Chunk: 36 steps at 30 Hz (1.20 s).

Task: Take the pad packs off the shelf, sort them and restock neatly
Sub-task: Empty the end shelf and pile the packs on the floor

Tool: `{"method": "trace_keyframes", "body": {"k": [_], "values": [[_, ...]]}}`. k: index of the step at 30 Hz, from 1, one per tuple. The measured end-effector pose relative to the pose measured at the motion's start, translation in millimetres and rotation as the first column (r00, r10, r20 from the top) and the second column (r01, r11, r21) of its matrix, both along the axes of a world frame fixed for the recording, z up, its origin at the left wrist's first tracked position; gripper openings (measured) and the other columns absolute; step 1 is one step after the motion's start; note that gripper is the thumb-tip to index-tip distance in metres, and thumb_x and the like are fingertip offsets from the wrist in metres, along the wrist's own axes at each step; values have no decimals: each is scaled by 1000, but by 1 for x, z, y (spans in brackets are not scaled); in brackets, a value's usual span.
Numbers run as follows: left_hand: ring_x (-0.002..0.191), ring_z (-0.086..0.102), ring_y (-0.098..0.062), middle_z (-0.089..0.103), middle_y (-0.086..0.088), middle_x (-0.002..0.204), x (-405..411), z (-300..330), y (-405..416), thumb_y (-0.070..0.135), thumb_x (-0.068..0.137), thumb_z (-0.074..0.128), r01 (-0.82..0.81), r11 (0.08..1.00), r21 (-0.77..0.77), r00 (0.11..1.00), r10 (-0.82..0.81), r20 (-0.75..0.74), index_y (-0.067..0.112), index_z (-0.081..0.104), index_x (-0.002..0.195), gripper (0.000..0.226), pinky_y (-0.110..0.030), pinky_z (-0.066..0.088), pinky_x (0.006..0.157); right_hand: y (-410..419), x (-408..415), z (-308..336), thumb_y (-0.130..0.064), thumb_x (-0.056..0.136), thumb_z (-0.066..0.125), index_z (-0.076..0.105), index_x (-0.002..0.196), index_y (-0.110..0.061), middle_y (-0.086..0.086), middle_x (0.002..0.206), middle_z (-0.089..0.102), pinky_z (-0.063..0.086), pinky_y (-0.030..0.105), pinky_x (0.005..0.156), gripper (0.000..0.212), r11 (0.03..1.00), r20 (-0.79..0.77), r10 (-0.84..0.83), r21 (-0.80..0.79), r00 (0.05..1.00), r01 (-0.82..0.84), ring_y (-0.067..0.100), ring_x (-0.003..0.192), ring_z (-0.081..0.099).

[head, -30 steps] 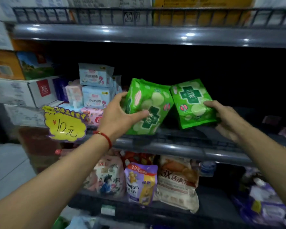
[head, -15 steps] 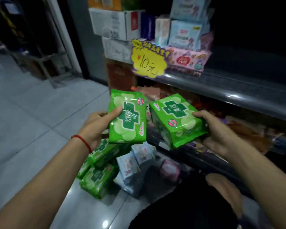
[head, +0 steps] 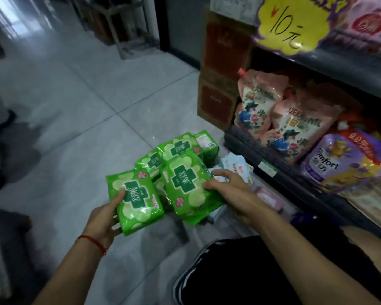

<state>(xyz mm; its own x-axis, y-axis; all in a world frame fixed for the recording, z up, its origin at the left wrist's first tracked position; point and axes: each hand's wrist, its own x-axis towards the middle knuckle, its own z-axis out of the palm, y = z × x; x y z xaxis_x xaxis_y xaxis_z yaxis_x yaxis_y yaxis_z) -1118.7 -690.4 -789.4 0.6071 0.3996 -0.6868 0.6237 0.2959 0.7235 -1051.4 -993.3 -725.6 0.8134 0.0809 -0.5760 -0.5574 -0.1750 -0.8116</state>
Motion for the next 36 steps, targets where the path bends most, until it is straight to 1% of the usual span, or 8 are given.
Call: {"method": "trace_keyframes", "body": {"k": [5, 12, 15, 19, 24, 30, 33, 36], "values": [[92, 68, -31, 70, -17, 113, -9, -74, 29, 42, 83, 80, -173, 985, 24, 972, 175, -158, 3, 64, 121, 57, -40, 56, 65, -4, 7, -11, -18, 81, 83, 61, 125, -26, 9, 106, 75, 50, 18, 56, 50, 997, 23, 68, -50, 997, -66, 19, 84, 73], [117, 62, -39, 60, -20, 131, 35, -153, 36, 50, 81, 80, -156, 987, 46, 963, 163, -214, 0, 50, 138, 81, -61, 51, 98, -7, 5, -28, -16, 83, 81, 61, 129, -24, 12, 106, 76, 53, 18, 69, 51, 1000, 44, 21, -4, 999, -21, 17, 90, 76], [116, 60, -37, 52, -14, 145, 49, -179, 42, 57, 91, 65, -90, 996, -21, 969, 82, -234, 17, 46, 146, 70, -51, 52, 90, -5, 2, -34, -17, 82, 82, 61, 128, -26, 13, 108, 76, 55, 29, 80, 52, 1000, 44, 25, 8, 999, -25, 22, 95, 76], [104, 60, -29, 56, -5, 138, 46, -163, 28, 35, 104, 50, -101, 988, -113, 981, 80, -179, 20, 52, 139, 38, -54, 47, 90, -2, -3, -36, -16, 84, 81, 60, 128, -26, 8, 104, 78, 58, 39, 90, 50, 997, 40, 70, 9, 997, -70, 23, 95, 76], [114, 59, -27, 61, -12, 135, 24, -109, 10, 37, 95, 61, -83, 981, 177, 995, 90, -35, 13, 63, 125, 38, -45, 54, 94, 18, -5, -35, -24, 84, 83, 57, 126, -31, 4, 116, 73, 60, 38, 92, 50, 978, 79, 209, -19, 975, -208, 18, 99, 75], [115, 67, -34, 71, -11, 126, -21, -25, -47, 38, 100, 54, 101, 936, -338, 974, -24, 224, 18, 61, 135, 41, -56, 52, 100, 68, -8, -58, -80, 66, 73, 47, 133, -49, -6, 136, 62, 51, 44, 106, 79, 881, 39, 471, -57, 881, -469, 11, 117, 65], [117, 65, -41, 66, -19, 131, -22, -46, -25, 24, 96, 62, 19, 946, -322, 961, 71, 266, 8, 57, 138, 45, -60, 52, 98, 78, -14, -53, -72, 89, 57, 32, 154, -43, -15, 145, 47, 39, 39, 116, 75, 767, 47, 635, -157, 771, -622, 7, 131, 49], [105, 70, -38, 68, -20, 126, -7, -74, 14, 19, 92, 71, -150, 974, -167, 961, 184, 206, 6, 57, 136, 48, -50, 62, 77, 61, -13, -54, -56, 97, 59, 41, 151, -37, -8, 139, 55, 45, 39, 110, 60, 776, 92, 619, -220, 780, -591, 11, 126, 55]]}}
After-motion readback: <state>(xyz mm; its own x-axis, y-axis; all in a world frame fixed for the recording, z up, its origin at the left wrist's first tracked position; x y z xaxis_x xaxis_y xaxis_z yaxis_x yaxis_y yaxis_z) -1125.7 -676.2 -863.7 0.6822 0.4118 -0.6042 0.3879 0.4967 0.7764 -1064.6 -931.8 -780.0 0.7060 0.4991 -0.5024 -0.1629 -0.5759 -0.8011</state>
